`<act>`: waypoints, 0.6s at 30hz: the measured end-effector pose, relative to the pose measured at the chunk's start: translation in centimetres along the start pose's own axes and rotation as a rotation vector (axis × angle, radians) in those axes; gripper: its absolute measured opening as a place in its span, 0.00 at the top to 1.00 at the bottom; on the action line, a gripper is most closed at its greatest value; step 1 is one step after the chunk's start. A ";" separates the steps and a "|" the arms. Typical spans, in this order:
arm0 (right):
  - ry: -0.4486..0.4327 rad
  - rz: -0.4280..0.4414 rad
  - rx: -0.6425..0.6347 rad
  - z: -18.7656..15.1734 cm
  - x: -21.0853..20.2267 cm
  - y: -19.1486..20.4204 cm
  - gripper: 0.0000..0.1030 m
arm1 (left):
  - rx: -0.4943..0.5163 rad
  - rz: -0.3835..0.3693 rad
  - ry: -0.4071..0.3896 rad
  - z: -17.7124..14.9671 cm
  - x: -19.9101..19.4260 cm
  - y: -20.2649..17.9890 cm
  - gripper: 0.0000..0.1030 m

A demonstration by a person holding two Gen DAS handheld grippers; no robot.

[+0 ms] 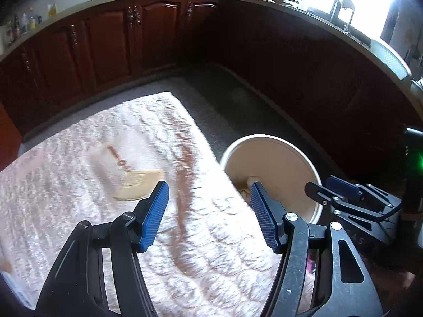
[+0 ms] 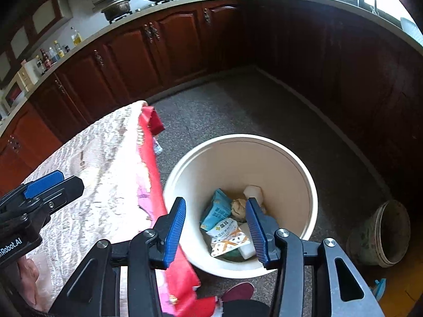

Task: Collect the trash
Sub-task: 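Move both open tools back over the table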

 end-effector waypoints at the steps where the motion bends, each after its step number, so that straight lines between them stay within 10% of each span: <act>1: -0.002 0.006 -0.006 0.0 -0.2 0.5 0.56 | -0.002 0.008 0.001 0.0 -0.2 0.2 0.39; 18: 0.019 0.146 -0.161 -2.8 -1.8 12.0 0.44 | -0.142 0.190 0.015 -5.5 -7.2 11.0 0.39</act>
Point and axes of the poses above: each gripper's, at about its wrist camera, not at the fingertips, and x roughly the way its jaws point, y to its left, z to its top, the point moved 7 cm from there along x, roughly the way its jaws point, and after that the axes turned 6 degrees about x, right-handed, at the moved point
